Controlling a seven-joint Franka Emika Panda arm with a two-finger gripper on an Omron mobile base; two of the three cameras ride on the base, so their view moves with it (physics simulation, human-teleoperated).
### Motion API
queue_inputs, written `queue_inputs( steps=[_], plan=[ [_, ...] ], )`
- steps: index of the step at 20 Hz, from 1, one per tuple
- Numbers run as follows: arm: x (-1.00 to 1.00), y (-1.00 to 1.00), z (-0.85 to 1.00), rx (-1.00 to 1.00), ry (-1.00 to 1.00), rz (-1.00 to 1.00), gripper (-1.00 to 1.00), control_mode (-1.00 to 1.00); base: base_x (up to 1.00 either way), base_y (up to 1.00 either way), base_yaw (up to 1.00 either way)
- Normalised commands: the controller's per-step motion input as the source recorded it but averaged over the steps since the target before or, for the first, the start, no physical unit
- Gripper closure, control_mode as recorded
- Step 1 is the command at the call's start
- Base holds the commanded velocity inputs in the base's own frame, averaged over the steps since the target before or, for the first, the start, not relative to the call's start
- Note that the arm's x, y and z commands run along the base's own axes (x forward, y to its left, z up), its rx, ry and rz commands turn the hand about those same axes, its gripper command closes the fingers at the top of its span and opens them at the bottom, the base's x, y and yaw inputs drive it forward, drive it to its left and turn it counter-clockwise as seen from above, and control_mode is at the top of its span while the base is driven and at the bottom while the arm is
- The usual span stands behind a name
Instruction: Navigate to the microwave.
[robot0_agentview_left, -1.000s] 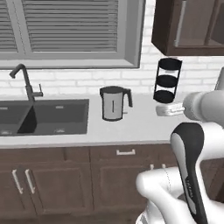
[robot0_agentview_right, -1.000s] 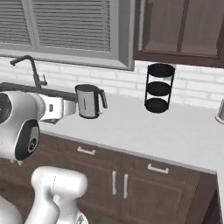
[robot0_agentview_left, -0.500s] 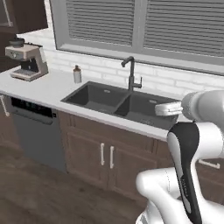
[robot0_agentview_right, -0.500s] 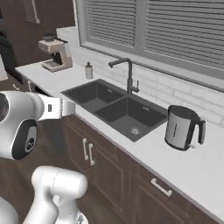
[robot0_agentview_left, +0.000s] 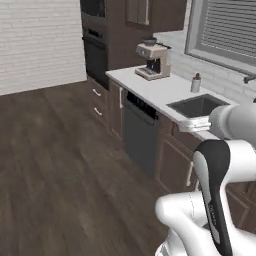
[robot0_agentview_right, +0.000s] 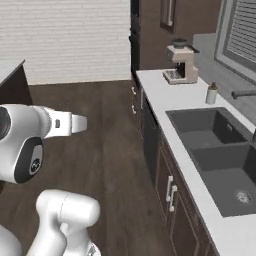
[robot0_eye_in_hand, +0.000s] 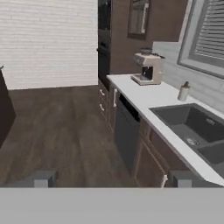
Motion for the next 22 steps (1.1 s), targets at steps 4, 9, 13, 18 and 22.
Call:
queue_inputs(
  steps=[4, 9, 13, 18, 22],
  plan=[
    [0.0, 0.0, 0.0, 0.0, 0.0, 0.0, -1.0, 1.0, 0.91, 0.0, 0.7],
    [0.0, 0.0, 0.0, 0.0, 0.0, 0.0, -1.0, 1.0, 1.0, -0.13, 0.47],
    [0.0, 0.0, 0.0, 0.0, 0.0, 0.0, -1.0, 1.0, 1.0, -0.34, 0.25],
    [0.0, 0.0, 0.0, 0.0, 0.0, 0.0, -1.0, 1.0, 1.0, -0.35, 0.11],
    [0.0, 0.0, 0.0, 0.0, 0.0, 0.0, -1.0, 1.0, 1.0, -0.29, 0.0]
  ],
)
